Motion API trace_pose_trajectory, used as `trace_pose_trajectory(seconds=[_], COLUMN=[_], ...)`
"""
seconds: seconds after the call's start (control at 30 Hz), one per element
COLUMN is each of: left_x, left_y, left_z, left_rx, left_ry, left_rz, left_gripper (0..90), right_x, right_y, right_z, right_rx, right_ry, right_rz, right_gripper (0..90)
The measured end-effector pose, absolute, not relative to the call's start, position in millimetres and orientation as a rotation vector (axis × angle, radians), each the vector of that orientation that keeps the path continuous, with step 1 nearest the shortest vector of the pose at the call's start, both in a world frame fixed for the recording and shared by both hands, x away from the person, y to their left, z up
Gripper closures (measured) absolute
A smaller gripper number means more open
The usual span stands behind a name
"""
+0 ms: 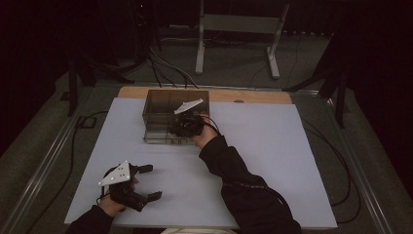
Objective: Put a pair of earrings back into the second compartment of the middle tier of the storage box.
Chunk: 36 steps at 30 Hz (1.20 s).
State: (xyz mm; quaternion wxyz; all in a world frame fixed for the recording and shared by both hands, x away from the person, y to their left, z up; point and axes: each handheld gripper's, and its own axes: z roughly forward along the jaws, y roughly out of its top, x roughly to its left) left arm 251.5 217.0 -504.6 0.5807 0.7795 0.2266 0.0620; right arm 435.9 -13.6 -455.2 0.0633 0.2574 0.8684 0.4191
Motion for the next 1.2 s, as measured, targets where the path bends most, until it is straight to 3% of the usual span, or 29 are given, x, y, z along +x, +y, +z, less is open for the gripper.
trace_pose_trajectory(seconds=[0.6, 1.2], left_x=[252, 252], left_y=[217, 216], left_z=[-504, -505], left_rx=[1.822, 1.82], left_ry=[0.533, 0.536], left_rz=[0.146, 0.142], left_gripper=[0.6, 0.6], right_x=[415, 394], right_y=[-33, -98], right_z=[-429, -410], right_rx=[0.795, 0.812], right_ry=[2.624, 2.566], right_rz=[1.403, 1.432], right_gripper=[19.0, 3.7])
